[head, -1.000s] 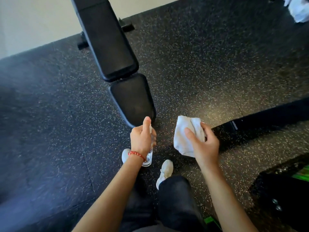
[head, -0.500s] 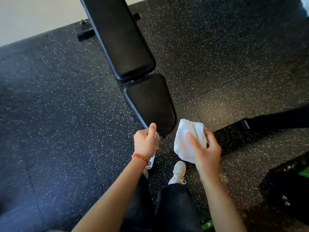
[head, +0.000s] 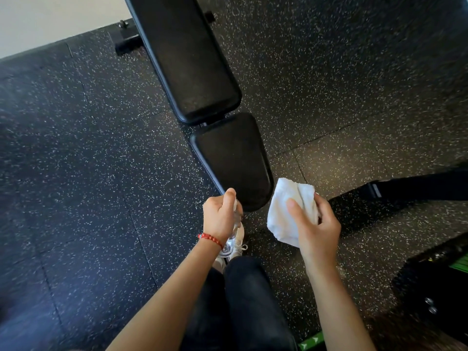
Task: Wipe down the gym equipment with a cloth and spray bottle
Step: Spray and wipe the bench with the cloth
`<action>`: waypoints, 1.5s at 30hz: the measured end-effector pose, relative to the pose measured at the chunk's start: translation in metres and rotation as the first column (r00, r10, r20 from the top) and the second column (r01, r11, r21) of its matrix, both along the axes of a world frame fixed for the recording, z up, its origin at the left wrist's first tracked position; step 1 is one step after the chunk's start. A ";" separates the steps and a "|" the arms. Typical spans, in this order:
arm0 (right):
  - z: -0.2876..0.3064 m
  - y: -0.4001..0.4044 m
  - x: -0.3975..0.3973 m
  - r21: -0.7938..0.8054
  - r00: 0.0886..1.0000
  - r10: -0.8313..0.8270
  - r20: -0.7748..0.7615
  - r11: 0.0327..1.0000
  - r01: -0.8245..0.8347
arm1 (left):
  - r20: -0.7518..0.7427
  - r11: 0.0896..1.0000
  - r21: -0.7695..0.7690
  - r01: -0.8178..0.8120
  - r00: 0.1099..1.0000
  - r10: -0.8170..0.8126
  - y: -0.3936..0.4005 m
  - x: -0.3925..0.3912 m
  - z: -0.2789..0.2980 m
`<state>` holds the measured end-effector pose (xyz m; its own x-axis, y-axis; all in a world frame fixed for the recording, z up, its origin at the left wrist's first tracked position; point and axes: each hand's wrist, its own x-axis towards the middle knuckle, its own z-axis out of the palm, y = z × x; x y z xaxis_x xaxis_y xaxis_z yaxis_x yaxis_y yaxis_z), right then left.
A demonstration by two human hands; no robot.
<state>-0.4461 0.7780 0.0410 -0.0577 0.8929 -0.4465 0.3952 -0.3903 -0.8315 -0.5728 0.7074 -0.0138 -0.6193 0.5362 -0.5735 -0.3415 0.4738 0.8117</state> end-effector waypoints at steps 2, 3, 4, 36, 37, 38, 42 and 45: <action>-0.001 0.007 -0.002 -0.007 1.000 0.025 0.004 1.000 -0.025 | -0.011 1.000 -0.019 -0.005 1.000 0.005 0.001 -0.002 -0.003; -0.002 0.011 -0.003 -0.012 0.999 0.036 0.004 0.999 -0.036 | -0.030 0.999 -0.030 -0.016 0.999 0.015 0.002 -0.003 -0.002; -0.002 0.014 -0.004 -0.018 0.999 0.045 0.003 0.999 -0.045 | -0.051 0.998 -0.047 -0.030 0.998 0.028 0.003 -0.004 -0.002; -0.002 0.037 -0.284 0.017 0.993 -0.100 0.058 0.995 0.099 | -0.174 0.988 -0.015 0.154 0.973 -0.154 0.046 -0.314 0.004; -0.002 0.038 -0.292 0.015 0.993 -0.105 0.057 0.994 0.104 | -0.183 0.988 -0.018 0.155 0.971 -0.156 0.050 -0.323 0.003; -0.002 0.039 -0.298 0.013 0.992 -0.108 0.059 0.994 0.107 | -0.195 0.988 -0.025 0.150 0.969 -0.152 0.053 -0.330 0.002; -0.002 0.049 -0.315 0.008 0.992 -0.115 0.059 0.993 0.115 | -0.190 0.993 -0.035 0.112 0.975 -0.117 0.065 -0.356 -0.003; -0.003 0.064 -0.329 0.013 0.992 -0.114 0.059 0.994 0.113 | -0.206 0.993 -0.066 0.096 0.973 -0.108 0.075 -0.374 -0.007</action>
<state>-0.7753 0.8422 0.0381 0.0708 0.8964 -0.4375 0.3981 -0.4276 -0.8116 -0.9467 0.7825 -0.0211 -0.6723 0.5740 -0.4675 -0.1144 0.5434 0.8317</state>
